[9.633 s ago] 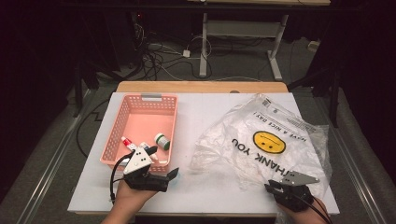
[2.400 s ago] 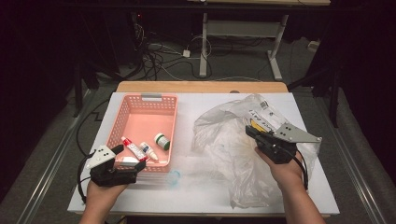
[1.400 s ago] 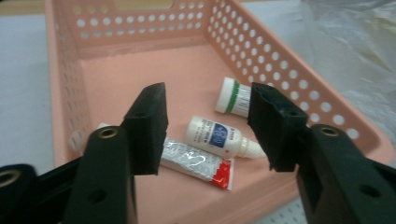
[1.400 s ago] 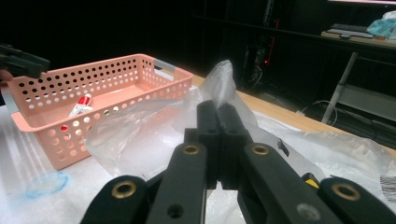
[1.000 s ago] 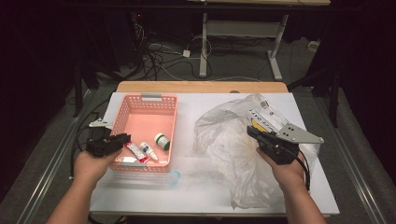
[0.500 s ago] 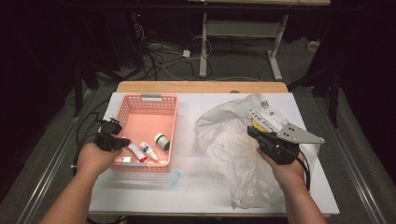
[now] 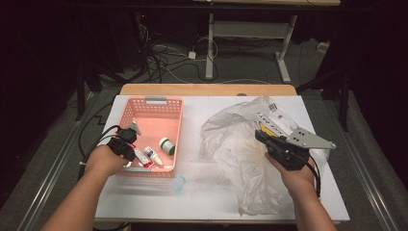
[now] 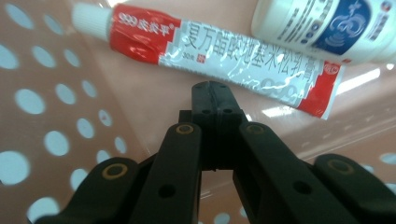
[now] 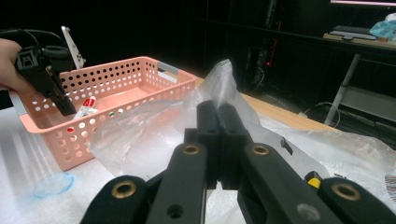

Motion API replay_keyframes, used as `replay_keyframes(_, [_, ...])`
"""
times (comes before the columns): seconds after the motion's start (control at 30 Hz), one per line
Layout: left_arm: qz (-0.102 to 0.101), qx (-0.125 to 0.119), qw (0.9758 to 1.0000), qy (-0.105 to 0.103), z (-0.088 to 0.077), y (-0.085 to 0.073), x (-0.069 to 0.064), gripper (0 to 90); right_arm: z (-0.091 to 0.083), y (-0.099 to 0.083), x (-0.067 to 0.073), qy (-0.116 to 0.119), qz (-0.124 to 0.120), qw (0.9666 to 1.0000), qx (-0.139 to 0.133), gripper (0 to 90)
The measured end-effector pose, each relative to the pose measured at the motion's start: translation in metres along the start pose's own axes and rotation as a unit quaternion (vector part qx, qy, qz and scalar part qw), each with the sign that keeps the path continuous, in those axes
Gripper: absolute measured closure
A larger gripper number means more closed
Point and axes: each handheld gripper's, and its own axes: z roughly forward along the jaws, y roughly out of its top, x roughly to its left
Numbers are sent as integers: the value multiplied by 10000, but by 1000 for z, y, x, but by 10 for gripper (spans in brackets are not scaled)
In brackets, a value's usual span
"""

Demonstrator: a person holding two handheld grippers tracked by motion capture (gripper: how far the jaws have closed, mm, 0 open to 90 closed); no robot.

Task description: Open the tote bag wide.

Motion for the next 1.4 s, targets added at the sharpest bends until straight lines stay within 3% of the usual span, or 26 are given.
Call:
replay_keyframes(0.33, [-91, 261, 9995, 176, 3, 12, 0, 882, 0, 1, 1, 11, -6, 10000, -7, 900])
replay_keyframes(0.67, [-74, 203, 9994, 279, 2, 32, -2, 881, 1, 0, 0, -2, -27, 10000, 3, 900])
replay_keyframes(1.07, [-56, -195, 9996, 178, 5, 53, -1, 881, 0, -1, 0, 4, -10, 10000, 5, 900])
replay_keyframes(1.4, [-56, -619, 9980, 73, 6, 64, 7, 881, 2, -3, -1, 14, 4, 10000, 51, 900])
